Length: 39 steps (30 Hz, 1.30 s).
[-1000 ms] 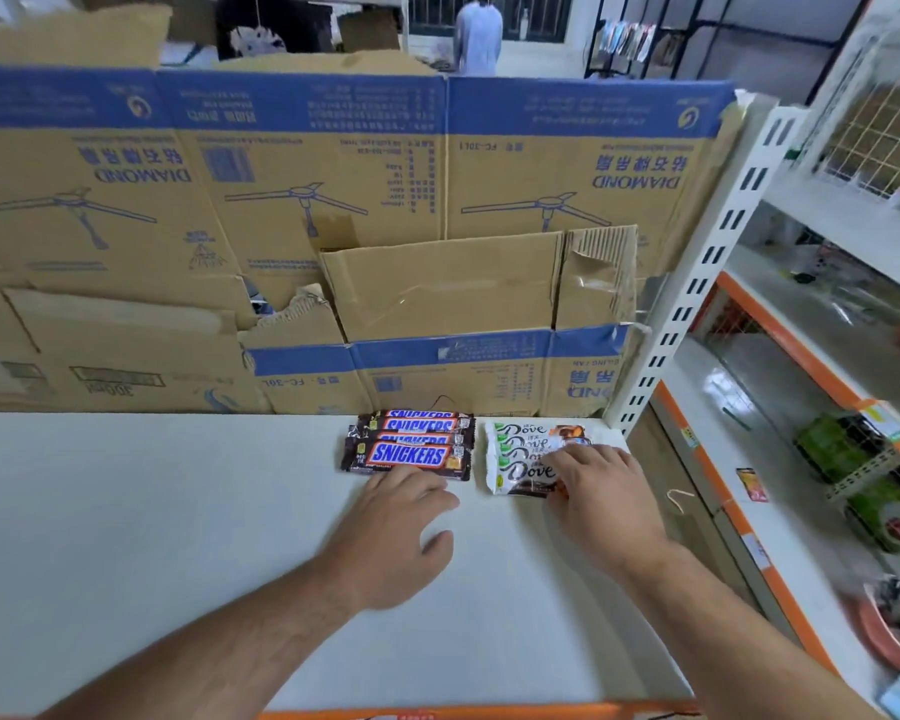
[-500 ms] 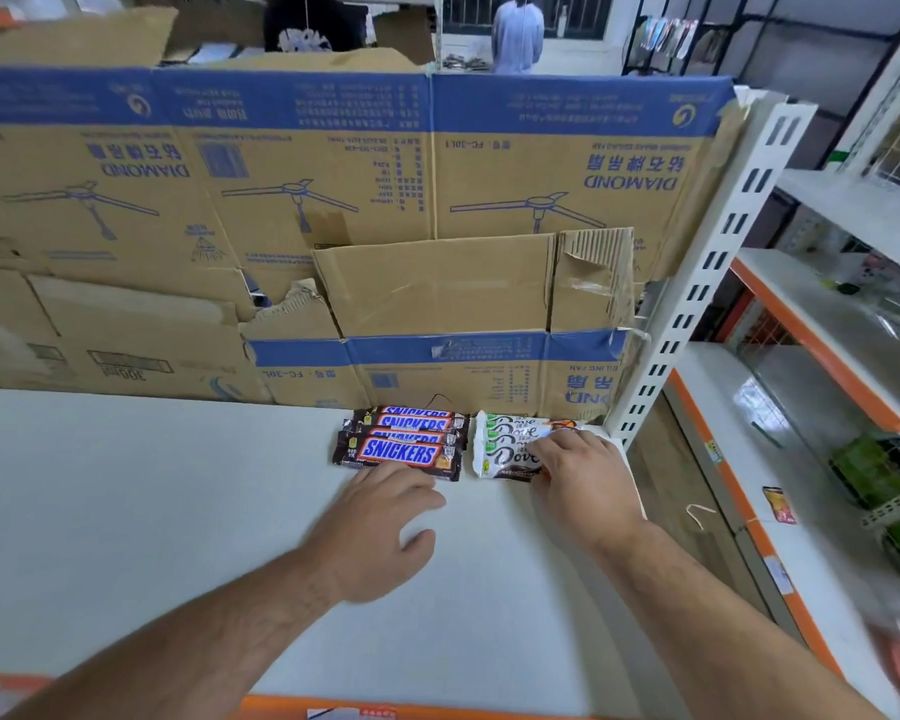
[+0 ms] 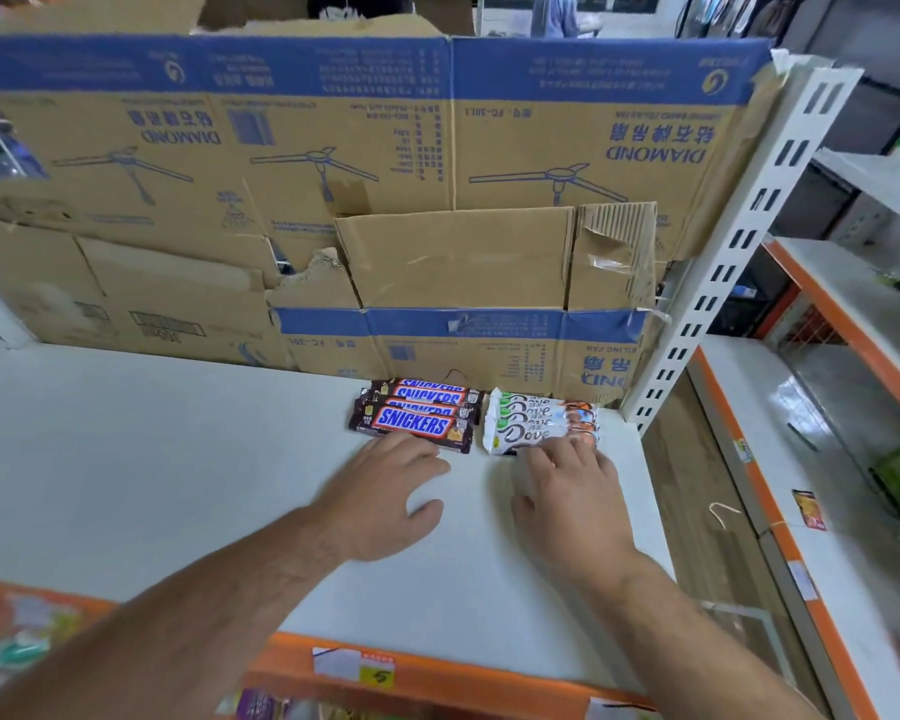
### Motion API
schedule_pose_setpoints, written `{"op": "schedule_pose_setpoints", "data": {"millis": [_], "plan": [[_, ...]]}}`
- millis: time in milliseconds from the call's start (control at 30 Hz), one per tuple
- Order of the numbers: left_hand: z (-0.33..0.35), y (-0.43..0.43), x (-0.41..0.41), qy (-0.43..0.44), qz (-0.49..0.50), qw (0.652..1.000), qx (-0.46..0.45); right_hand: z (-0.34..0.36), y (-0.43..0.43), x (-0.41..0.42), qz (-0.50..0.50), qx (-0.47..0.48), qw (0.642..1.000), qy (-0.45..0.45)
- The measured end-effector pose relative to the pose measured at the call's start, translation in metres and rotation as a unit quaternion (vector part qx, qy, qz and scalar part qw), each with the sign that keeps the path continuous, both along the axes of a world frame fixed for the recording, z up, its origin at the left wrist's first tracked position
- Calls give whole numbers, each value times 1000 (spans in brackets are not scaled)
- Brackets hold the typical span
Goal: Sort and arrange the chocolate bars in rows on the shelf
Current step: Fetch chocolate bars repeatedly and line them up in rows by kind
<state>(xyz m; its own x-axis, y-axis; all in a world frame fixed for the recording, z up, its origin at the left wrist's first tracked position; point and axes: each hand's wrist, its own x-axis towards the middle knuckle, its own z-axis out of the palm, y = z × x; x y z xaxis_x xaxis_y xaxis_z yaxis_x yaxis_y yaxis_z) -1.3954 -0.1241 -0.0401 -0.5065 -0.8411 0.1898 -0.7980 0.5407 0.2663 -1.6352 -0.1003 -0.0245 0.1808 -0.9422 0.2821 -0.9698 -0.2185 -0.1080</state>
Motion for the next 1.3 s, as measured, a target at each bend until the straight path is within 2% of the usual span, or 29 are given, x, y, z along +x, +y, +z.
{"op": "schedule_pose_setpoints", "data": {"millis": [133, 233, 400, 600, 867, 1300], "plan": [[11, 11, 18, -32, 37, 998, 24, 17, 13, 35, 19, 121, 992, 32], [23, 20, 51, -43, 76, 996, 33, 29, 19, 73, 49, 150, 987, 38], [38, 45, 136, -54, 159, 985, 45, 44, 30, 162, 84, 147, 985, 15], [49, 86, 281, -55, 253, 965, 42, 60, 57, 310, 119, 125, 985, 11], [76, 138, 472, -41, 329, 943, 19, 78, 75, 507, 197, 101, 975, 17], [67, 158, 685, -30, 433, 901, 22, 69, 49, 750, 321, 102, 941, 41]]}}
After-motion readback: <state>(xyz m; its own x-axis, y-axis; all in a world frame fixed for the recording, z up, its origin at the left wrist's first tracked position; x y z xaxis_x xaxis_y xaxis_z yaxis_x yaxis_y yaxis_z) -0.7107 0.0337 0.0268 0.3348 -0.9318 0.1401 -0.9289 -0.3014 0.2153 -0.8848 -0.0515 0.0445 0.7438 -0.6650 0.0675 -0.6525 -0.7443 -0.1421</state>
